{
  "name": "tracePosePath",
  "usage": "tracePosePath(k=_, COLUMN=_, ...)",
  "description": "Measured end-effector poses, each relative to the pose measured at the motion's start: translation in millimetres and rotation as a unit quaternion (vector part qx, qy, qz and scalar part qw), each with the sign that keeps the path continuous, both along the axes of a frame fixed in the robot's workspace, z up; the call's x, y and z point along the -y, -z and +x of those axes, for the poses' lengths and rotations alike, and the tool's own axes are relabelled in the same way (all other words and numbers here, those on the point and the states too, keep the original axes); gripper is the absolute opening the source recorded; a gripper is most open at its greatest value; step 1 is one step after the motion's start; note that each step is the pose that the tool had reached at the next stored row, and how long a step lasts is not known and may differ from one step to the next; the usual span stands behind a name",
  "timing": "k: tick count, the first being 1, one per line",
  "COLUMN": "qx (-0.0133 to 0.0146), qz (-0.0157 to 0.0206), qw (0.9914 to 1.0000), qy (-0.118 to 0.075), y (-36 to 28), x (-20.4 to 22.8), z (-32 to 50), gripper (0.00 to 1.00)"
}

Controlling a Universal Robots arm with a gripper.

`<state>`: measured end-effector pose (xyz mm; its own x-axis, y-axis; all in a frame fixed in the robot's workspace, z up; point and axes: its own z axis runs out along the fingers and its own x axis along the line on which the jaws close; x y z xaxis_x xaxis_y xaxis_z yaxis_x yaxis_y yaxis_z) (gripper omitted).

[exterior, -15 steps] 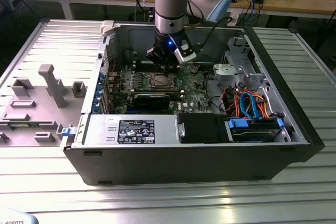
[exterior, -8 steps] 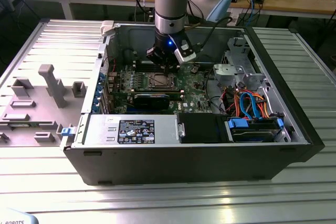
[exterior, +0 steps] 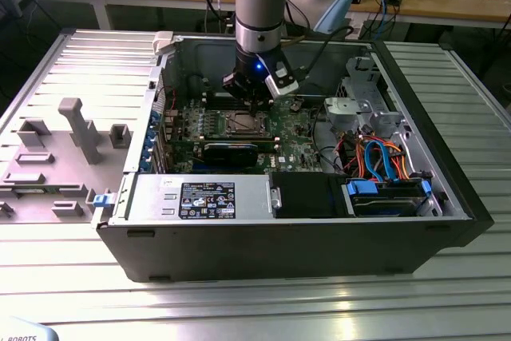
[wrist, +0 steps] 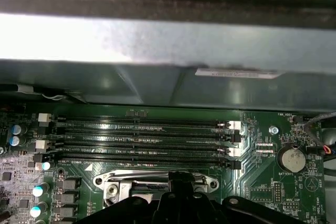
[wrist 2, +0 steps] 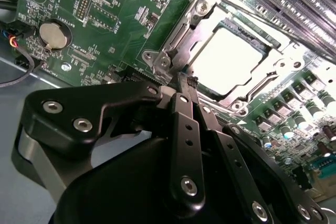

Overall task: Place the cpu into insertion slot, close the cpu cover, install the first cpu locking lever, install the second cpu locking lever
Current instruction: 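Install the second cpu locking lever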

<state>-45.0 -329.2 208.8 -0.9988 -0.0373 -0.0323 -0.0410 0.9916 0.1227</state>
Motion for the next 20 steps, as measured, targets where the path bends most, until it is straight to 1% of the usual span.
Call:
tracePosePath(k=1, qx=0.0, qz=0.0, qw=1.0, qy=0.0, y=0.0, x=0.6, z=0.0, gripper=0.11)
tracePosePath(k=9, qx=0.0, qz=0.0, qw=1.0, qy=0.0, y=0.0, x=0.9, z=0.0, gripper=0.11)
tracePosePath(k=10, qx=-0.0001, qz=-0.0001, qw=1.0, qy=0.0, y=-0.1, x=1.6, z=0.0, gripper=0.11)
tracePosePath(k=12, qx=0.0, qz=0.0, qw=1.0, qy=0.0, y=0.0, x=4.9, z=0.0, gripper=0.11)
tracePosePath(k=14, qx=0.0, qz=-0.0001, qw=1.0, qy=0.0, y=-0.1, x=6.1, z=0.0, gripper=0.11)
tracePosePath(k=15, qx=-0.0001, qz=-0.0001, qw=1.0, qy=0.0, y=-1.2, x=6.1, z=0.0, gripper=0.11)
tracePosePath(k=17, qx=0.0, qz=-0.0001, qw=1.0, qy=0.0, y=-6.0, x=6.1, z=0.0, gripper=0.11)
tracePosePath(k=20, qx=-0.0002, qz=-0.0003, qw=1.0, qy=0.0, y=-14.4, x=6.1, z=0.0, gripper=0.11)
